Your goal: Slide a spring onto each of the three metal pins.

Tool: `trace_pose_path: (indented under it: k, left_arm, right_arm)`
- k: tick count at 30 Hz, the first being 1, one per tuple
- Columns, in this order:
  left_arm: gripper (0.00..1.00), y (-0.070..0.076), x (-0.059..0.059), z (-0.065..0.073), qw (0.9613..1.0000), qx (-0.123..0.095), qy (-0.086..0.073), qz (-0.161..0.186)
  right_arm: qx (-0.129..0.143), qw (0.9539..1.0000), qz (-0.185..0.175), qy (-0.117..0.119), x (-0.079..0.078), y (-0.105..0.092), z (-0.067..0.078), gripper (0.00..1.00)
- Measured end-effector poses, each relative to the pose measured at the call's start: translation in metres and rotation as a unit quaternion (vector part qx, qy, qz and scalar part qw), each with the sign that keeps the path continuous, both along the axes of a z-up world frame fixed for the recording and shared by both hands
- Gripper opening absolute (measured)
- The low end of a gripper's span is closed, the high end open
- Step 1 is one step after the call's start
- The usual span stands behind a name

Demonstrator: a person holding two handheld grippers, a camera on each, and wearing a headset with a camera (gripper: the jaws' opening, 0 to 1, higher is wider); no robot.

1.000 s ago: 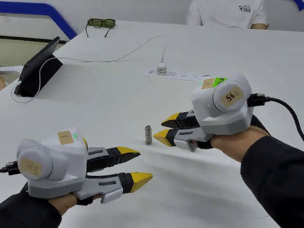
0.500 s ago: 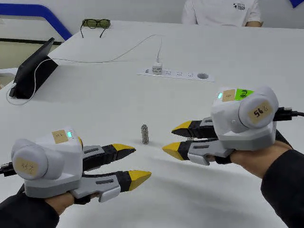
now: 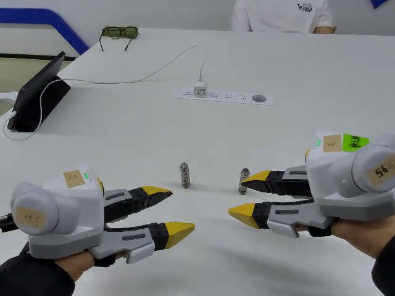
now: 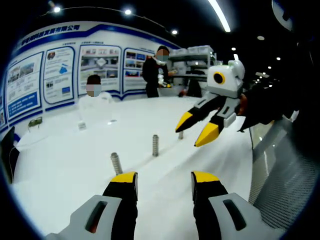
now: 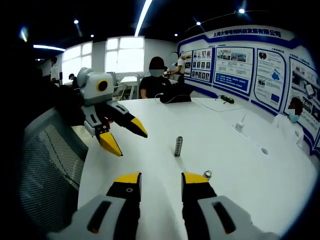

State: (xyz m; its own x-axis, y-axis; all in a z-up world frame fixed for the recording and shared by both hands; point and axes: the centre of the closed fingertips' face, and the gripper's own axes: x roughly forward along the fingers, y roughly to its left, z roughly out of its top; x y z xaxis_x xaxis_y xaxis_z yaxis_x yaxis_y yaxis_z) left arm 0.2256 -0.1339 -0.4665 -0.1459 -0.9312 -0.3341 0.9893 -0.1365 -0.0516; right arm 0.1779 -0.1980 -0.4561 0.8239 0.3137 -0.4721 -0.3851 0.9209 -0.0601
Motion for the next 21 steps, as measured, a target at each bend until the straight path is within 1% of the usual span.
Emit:
trace_pose_path:
  k: [4, 11, 16, 21]
  left_arm:
    - [0.45, 0.0, -0.001, -0.001, 1.0, 0.0, 0.001, -0.001]
    - [0.47, -0.001, -0.001, -0.002, 1.0, 0.001, 0.004, -0.001]
    - [0.48, -0.001, -0.001, -0.002, 1.0, 0.002, 0.006, -0.002]
    - [0.48, -0.001, 0.0, -0.002, 1.0, 0.001, 0.007, 0.0]
  right_arm:
    - [0.005, 0.9999, -0.012, -0.001, -0.011, -0.008, -0.003, 0.35]
    - [0.013, 0.999, -0.044, -0.003, -0.029, -0.027, -0.007, 0.4]
    - [0.018, 0.9977, -0.065, -0.007, -0.039, -0.039, -0.007, 0.43]
    - [0.021, 0.9959, -0.087, -0.015, -0.048, -0.05, -0.005, 0.46]
